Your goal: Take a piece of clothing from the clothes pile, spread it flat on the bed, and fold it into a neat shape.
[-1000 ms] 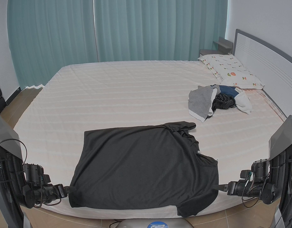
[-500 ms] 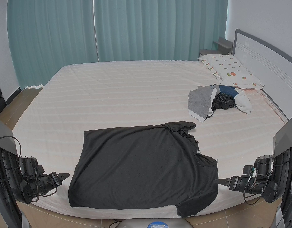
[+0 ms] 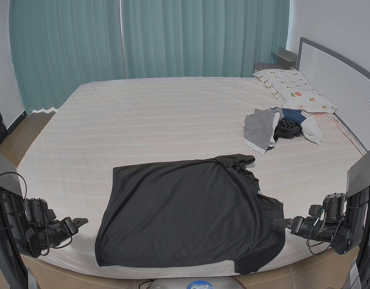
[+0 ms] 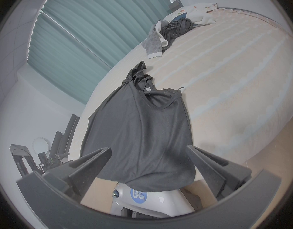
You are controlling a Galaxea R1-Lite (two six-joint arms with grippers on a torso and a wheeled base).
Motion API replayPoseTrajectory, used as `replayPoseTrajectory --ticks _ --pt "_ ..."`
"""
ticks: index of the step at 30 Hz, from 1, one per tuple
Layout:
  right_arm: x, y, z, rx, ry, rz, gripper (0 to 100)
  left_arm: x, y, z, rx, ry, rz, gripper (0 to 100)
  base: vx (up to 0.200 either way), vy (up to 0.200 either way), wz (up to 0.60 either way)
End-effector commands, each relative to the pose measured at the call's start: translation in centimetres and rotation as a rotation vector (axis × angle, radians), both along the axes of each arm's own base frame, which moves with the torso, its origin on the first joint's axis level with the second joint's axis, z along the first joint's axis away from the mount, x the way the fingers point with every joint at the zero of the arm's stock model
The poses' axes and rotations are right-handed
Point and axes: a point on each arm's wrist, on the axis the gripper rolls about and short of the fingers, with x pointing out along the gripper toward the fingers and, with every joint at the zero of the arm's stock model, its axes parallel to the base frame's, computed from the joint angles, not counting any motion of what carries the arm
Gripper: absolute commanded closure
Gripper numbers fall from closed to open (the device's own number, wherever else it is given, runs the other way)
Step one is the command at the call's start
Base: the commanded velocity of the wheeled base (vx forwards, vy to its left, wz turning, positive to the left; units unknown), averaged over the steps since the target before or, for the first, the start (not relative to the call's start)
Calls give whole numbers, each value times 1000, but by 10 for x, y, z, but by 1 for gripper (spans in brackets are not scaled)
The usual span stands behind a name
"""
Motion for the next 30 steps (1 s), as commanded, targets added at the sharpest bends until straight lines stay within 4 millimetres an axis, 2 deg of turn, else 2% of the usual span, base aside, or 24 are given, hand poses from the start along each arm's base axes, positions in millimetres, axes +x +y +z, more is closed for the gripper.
replayPoseTrajectory --ticks 1,5,8,12,17,22,23,25,30 --pt "7 1 3 11 -33 -12 0 2 -1 0 -34 -2 21 0 200 0 0" --pt "20 6 13 51 -85 -67 0 4 -11 0 -54 2 -4 0 200 0 0" --pt "35 20 17 95 -126 -78 0 5 -19 1 -103 8 8 0 200 0 0" --pt "64 35 16 61 -162 -98 0 10 -28 0 -153 14 13 0 50 0 0" --pt "111 62 21 65 -138 -107 0 9 -35 -2 -176 30 5 0 0 0 0" --pt "158 74 0 80 -87 -181 0 10 -34 -5 -194 41 19 0 0 0 0" --pt "159 74 -1 80 -85 -183 0 10 -34 -5 -194 41 19 0 0 0 0" --pt "178 76 -9 63 -79 -210 0 11 -35 -8 -194 52 20 0 0 0 0" --pt "204 76 -17 47 -50 -234 0 11 -35 -9 -193 51 18 0 0 0 0"
